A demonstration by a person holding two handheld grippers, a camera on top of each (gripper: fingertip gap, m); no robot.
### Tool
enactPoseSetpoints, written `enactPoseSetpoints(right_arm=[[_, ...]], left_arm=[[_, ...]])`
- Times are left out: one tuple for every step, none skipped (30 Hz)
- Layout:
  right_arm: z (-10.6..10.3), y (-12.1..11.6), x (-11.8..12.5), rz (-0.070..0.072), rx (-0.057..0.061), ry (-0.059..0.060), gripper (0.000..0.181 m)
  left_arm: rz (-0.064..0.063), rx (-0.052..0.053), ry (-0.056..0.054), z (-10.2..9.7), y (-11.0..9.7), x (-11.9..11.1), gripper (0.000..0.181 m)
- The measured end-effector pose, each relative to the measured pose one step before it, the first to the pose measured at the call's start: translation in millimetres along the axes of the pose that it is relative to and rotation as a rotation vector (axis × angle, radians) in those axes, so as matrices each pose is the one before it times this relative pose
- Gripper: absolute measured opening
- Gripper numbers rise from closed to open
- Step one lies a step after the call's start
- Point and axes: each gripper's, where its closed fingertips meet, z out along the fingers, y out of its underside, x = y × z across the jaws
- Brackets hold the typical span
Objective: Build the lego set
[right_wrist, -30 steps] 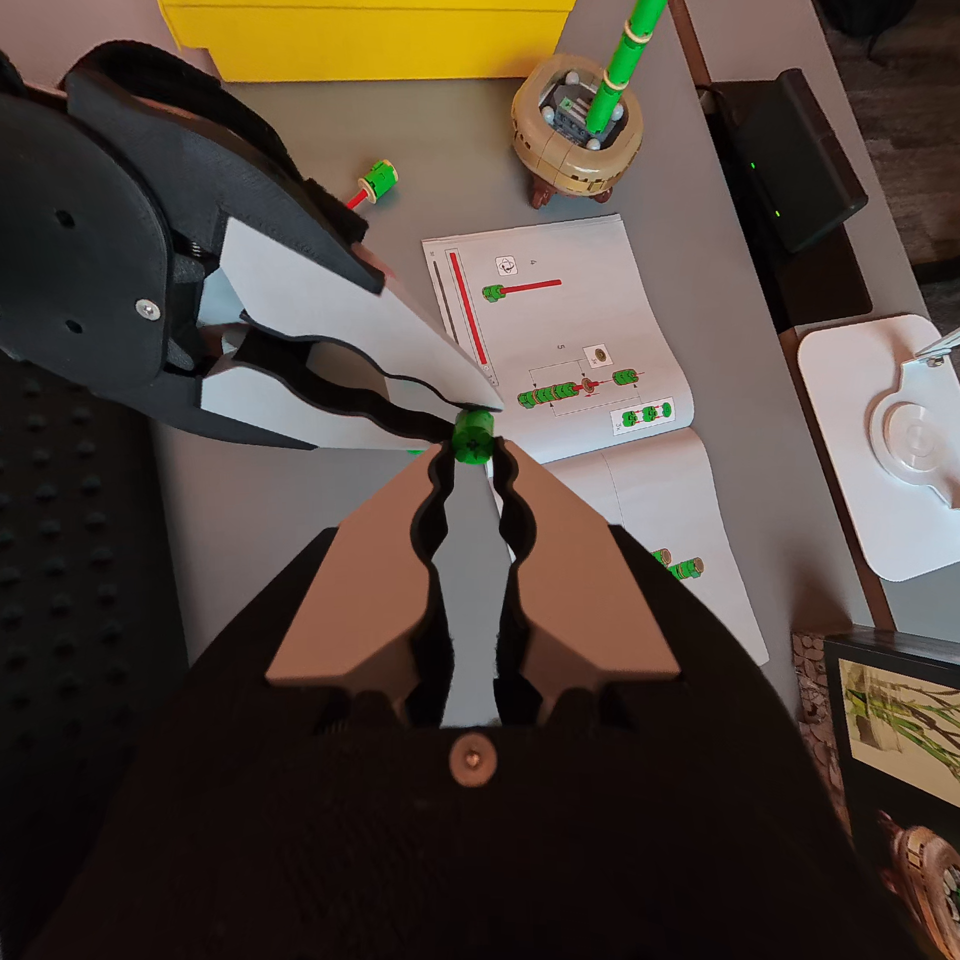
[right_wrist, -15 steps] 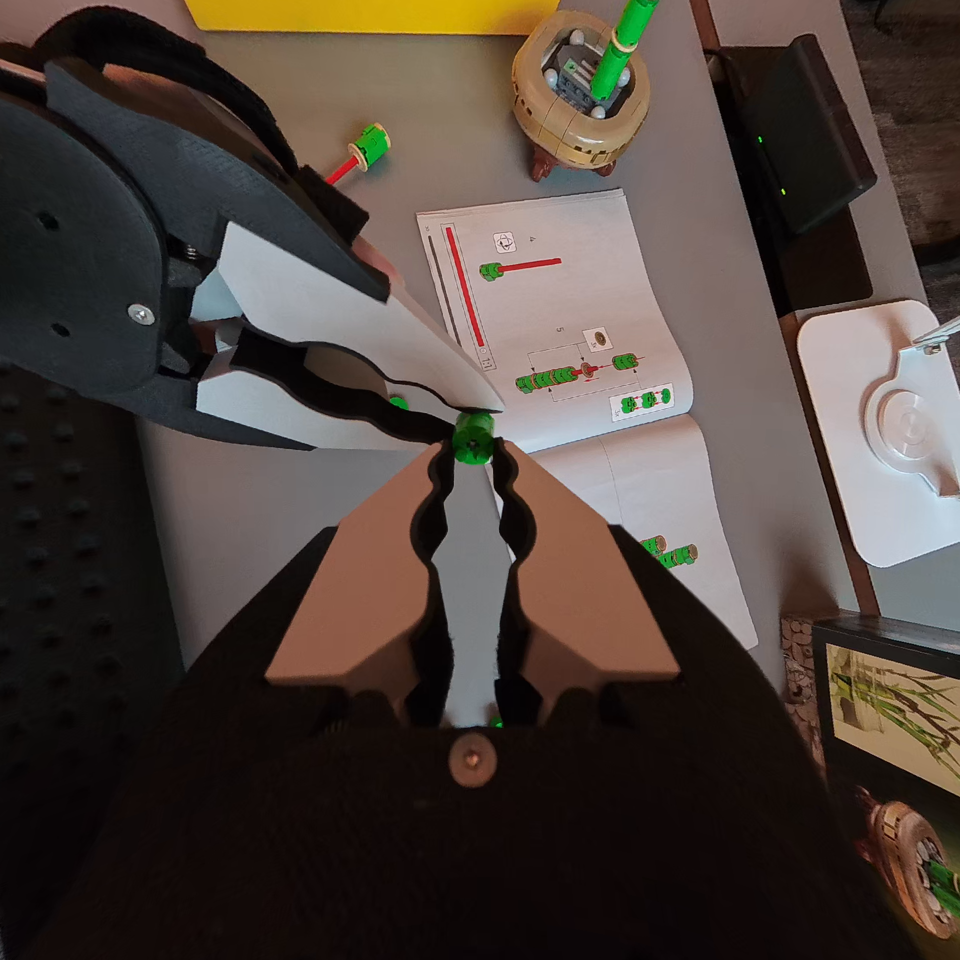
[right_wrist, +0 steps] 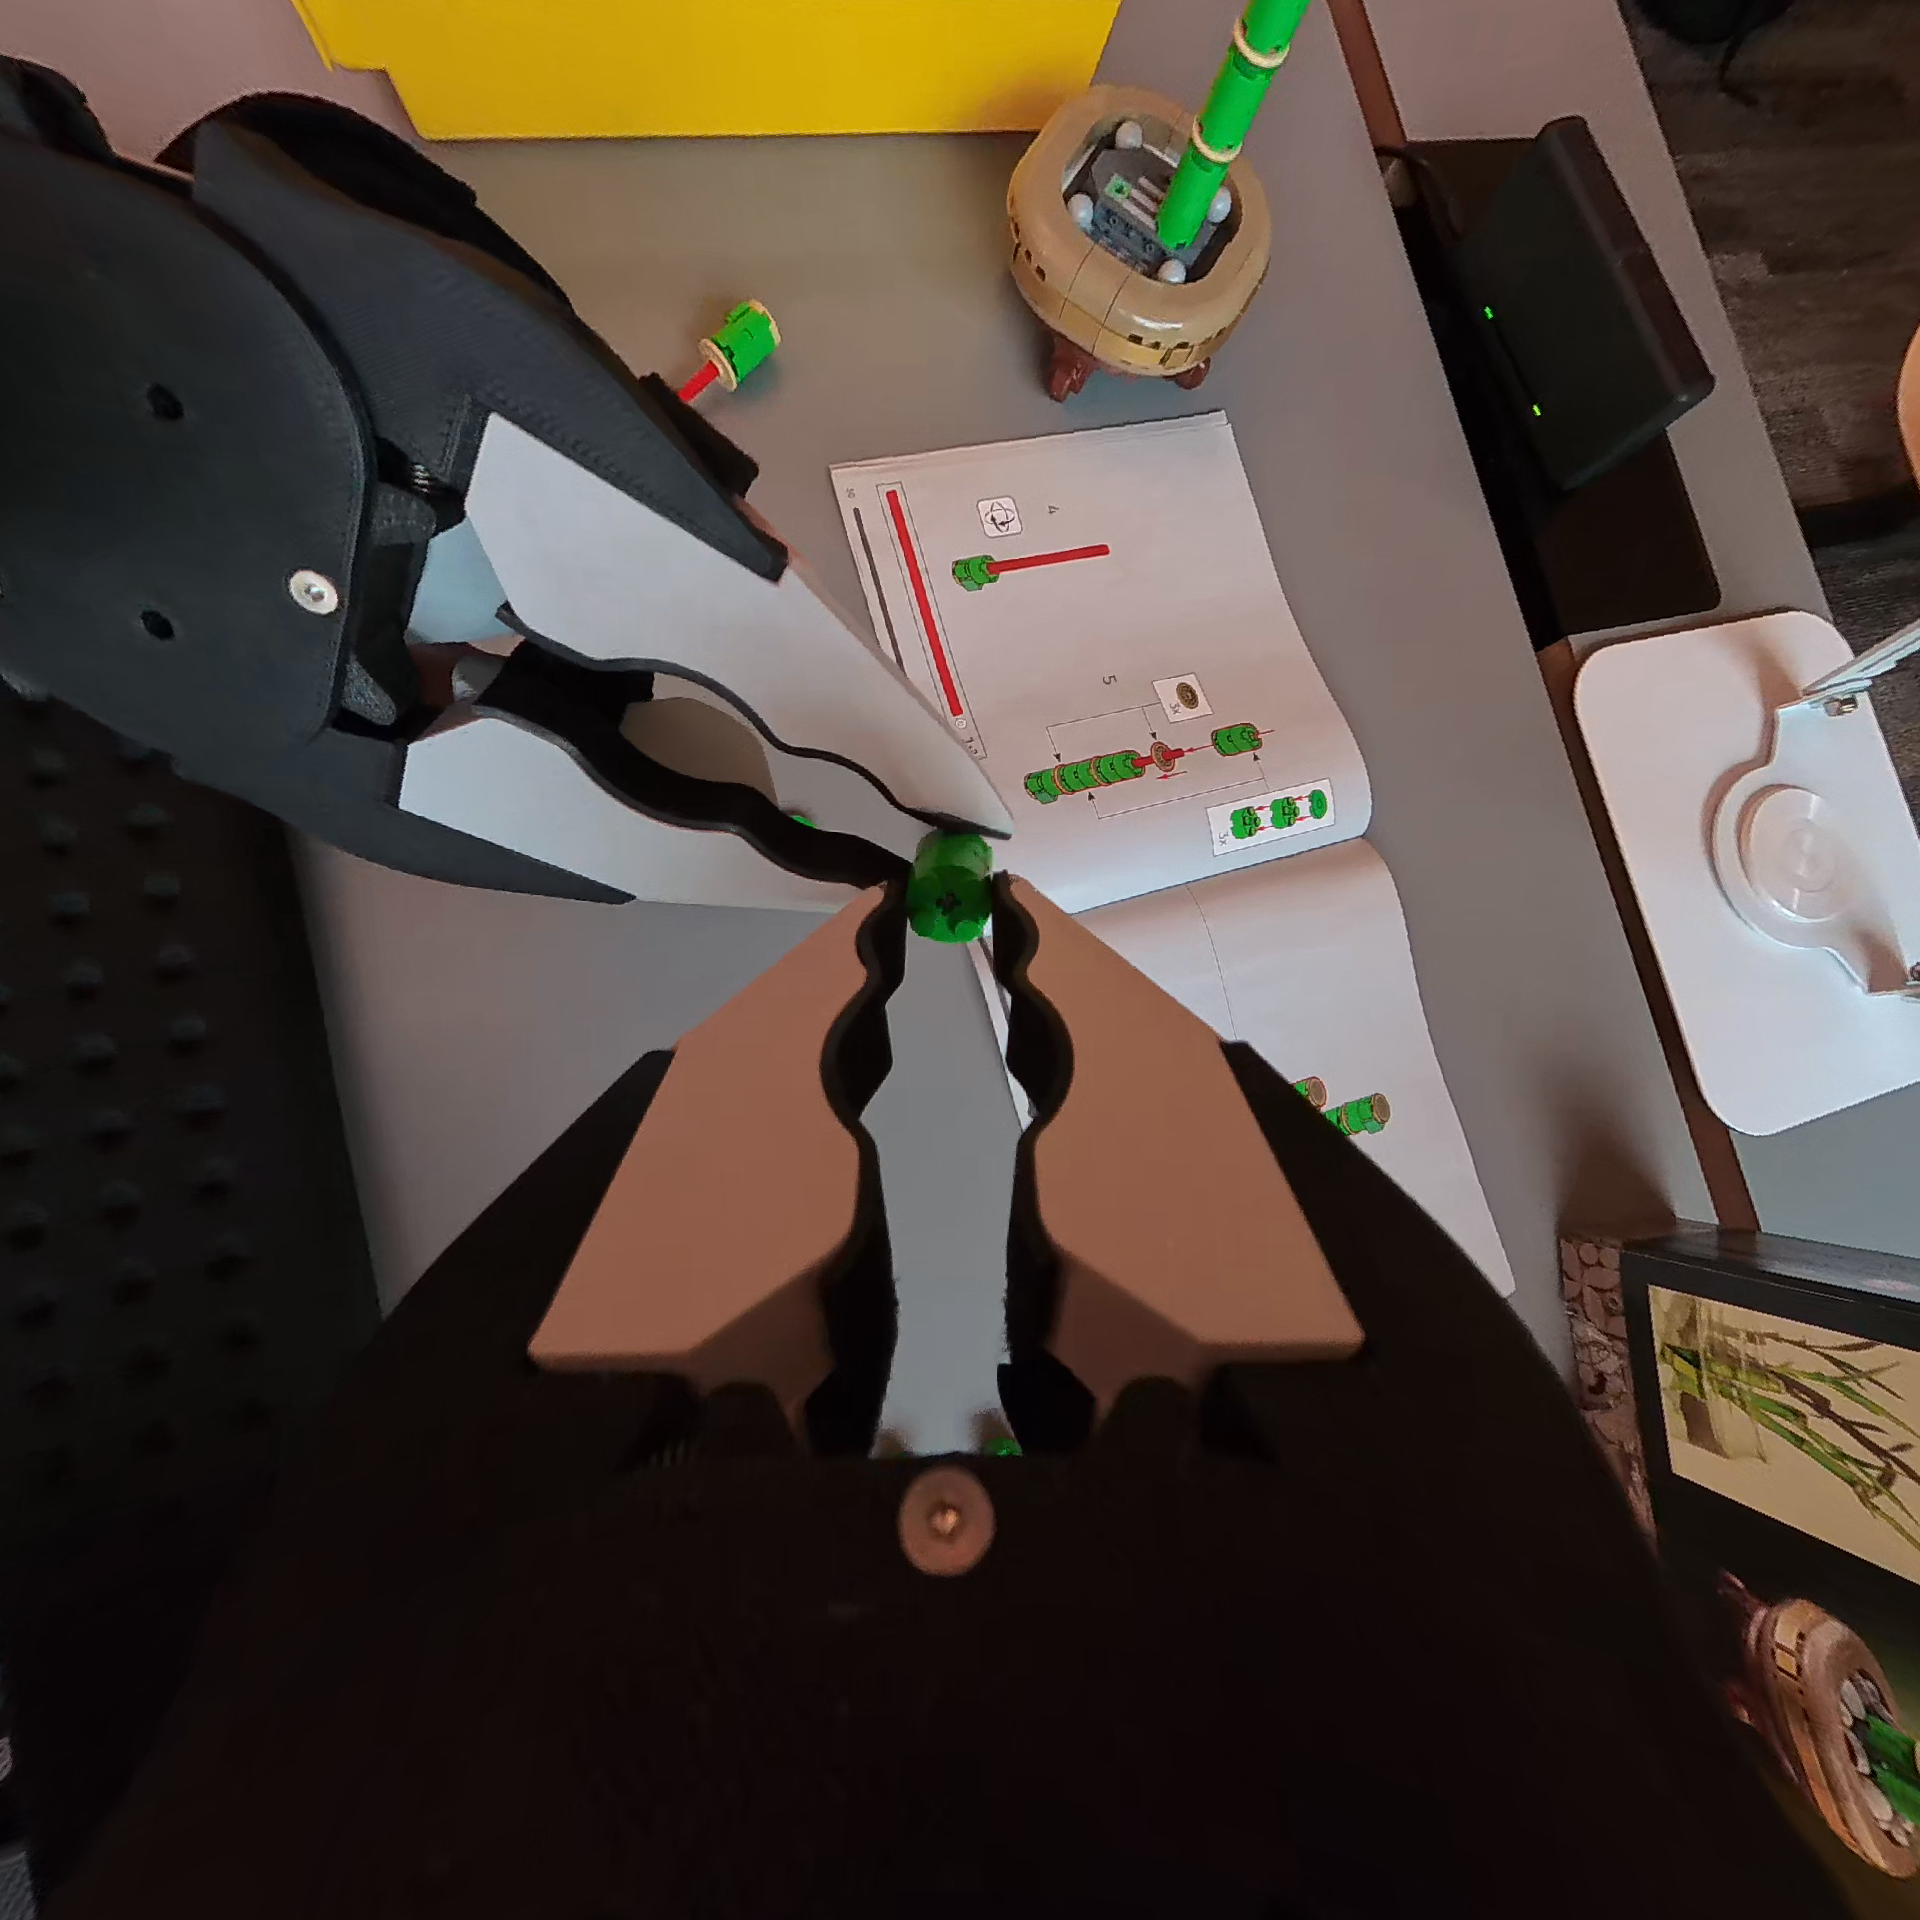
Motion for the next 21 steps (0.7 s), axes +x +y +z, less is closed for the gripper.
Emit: enactPoseSetpoints(right_arm=[[-0.46, -0.55, -0.04, -0.0001, 0.0020, 0.0007, 0.015], [-0.43, -0.69, 0.08, -0.0002, 0.0026, 0.0030, 0.015], [-0.21, -0.66, 0.29, 0.0001, 0.0032, 0.0042, 0.015], [0.00, -0.46, 0.21, 0.0018, 0.0029, 0.0019, 0.015], [0.22, -0.22, 0.09, 0.0054, 0.0027, -0.0013, 0.016], [-0.01, -0.45, 0.23, 0.0073, 0.0053, -0.0029, 0.016], [0.25, -0.51, 0.30, 0.0069, 0.0073, -0.0048, 0.015], [0.31, -0.86, 0.36, 0.0095, 0.0110, -0.0068, 0.015], [0.42, -0.95, 0.28, 0.0123, 0.0106, -0.0078, 0.015], [0.69, -0.77, 0.33, 0.0114, 0.0090, -0.0069, 0.015], [0.61, -0.73, 0.30, 0.0083, 0.0081, -0.0055, 0.015], [0.44, -0.86, 0.42, 0.0100, 0.0083, -0.0049, 0.015], [0.45, -0.90, 0.33, 0.0102, 0.0076, -0.0037, 0.015], [0.46, -0.78, 0.36, 0.0095, 0.0073, -0.0031, 0.015], [0.55, -0.92, 0.36, 0.0102, 0.0078, -0.0025, 0.015], [0.65, -0.92, 0.39, 0.0098, 0.0078, -0.0016, 0.015], [0.57, -0.61, 0.37, 0.0085, 0.0062, -0.0016, 0.015], [0.64, -0.50, 0.18, 0.0075, 0.0052, -0.0016, 0.015], [0.59, -0.53, 0.02, 0.0051, 0.0058, -0.0019, 0.015], [0.27, -0.50, -0.07, 0.0014, 0.0055, -0.0028, 0.015], [0.05, -0.63, -0.05, -0.0019, 0.0061, -0.0033, 0.015]], left_arm=[[-0.0033, 0.0048, -0.0004, -0.34, -0.52, -0.48, 0.014], [-0.0021, 0.0022, -0.0025, -0.27, -0.45, -0.49, 0.014], [0.0009, 0.0006, -0.0060, -0.15, -0.31, -0.75, 0.014], [0.0036, -0.0004, -0.0072, -0.11, -0.12, -0.75, 0.014], [0.0031, -0.0009, -0.0046, -0.05, 0.07, -0.51, 0.014], [0.0012, 0.0004, -0.0043, 0.00, 0.05, -0.50, 0.014], [-0.0009, -0.0007, -0.0027, 0.11, 0.18, -0.60, 0.014], [-0.0032, -0.0021, -0.0034, 0.02, 0.19, -0.80, 0.014], [-0.0022, -0.0022, -0.0045, -0.14, 0.46, -0.93, 0.014], [0.0003, -0.0031, -0.0048, -0.06, 0.51, -0.97, 0.014], [0.0015, -0.0036, -0.0042, -0.13, 0.71, -0.95, 0.014], [0.0005, -0.0029, -0.0044, -0.03, 0.59, -1.03, 0.014], [-0.0021, -0.0027, -0.0045, -0.05, 0.42, -1.00, 0.014], [-0.0018, -0.0035, -0.0046, -0.03, 0.55, -1.08, 0.014], [-0.0010, -0.0049, -0.0049, -0.01, 0.58, -0.92, 0.014], [-0.0003, -0.0051, -0.0063, -0.01, 0.68, -1.08, 0.014], [0.0003, -0.0050, -0.0062, 0.02, 0.73, -1.05, 0.014], [0.0001, -0.0059, -0.0035, -0.01, 0.72, -0.68, 0.014], [-0.0002, -0.0049, -0.0028, 0.01, 0.64, -0.60, 0.014], [0.0004, -0.0020, -0.0023, -0.03, 0.40, -0.51, 0.014], [0.0014, -0.0004, -0.0024, -0.24, 0.10, -0.56, 0.014]])
